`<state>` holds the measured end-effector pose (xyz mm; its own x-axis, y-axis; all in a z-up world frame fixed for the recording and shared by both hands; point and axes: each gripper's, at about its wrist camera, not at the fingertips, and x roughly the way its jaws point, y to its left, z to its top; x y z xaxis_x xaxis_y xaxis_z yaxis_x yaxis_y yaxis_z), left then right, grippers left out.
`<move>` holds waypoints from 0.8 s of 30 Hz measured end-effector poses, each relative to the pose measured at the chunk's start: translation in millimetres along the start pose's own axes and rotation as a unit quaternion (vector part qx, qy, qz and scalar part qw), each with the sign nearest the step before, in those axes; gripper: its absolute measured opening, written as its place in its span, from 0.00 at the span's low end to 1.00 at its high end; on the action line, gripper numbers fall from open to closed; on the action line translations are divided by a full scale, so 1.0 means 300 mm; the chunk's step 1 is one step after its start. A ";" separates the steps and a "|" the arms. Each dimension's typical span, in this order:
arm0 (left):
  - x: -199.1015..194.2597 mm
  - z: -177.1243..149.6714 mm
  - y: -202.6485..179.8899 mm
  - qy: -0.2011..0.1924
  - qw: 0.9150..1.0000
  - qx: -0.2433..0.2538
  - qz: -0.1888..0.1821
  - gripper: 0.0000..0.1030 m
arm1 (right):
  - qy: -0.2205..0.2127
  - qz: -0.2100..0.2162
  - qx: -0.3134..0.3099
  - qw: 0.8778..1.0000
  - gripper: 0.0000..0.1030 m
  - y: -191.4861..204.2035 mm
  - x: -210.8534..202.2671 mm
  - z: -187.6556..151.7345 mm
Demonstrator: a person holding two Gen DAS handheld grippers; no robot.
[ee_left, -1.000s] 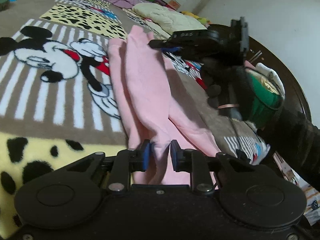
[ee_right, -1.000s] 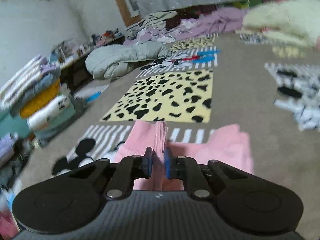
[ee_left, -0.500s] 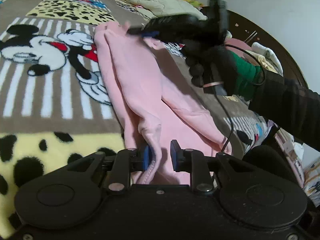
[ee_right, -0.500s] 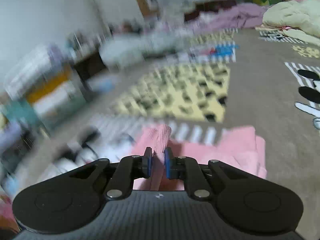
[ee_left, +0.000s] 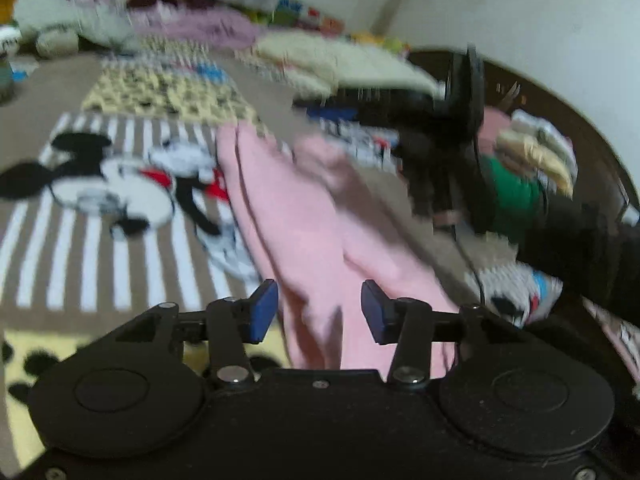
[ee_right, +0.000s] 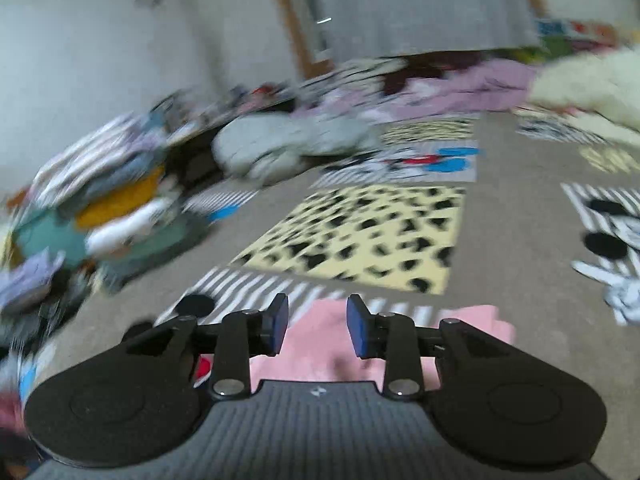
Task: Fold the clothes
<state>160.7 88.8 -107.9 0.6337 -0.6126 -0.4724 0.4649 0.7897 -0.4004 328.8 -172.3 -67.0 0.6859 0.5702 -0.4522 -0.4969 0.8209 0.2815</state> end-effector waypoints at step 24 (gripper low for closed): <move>0.169 -0.045 -0.069 0.062 0.993 0.080 0.068 0.13 | 0.121 0.003 -0.157 0.980 0.33 0.228 -0.017 -0.270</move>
<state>174.9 40.9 -134.2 0.6209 -0.4911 -0.6109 0.4782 0.8549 -0.2012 248.2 -121.6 -114.1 0.5546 0.5192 -0.6503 -0.6656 0.7458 0.0277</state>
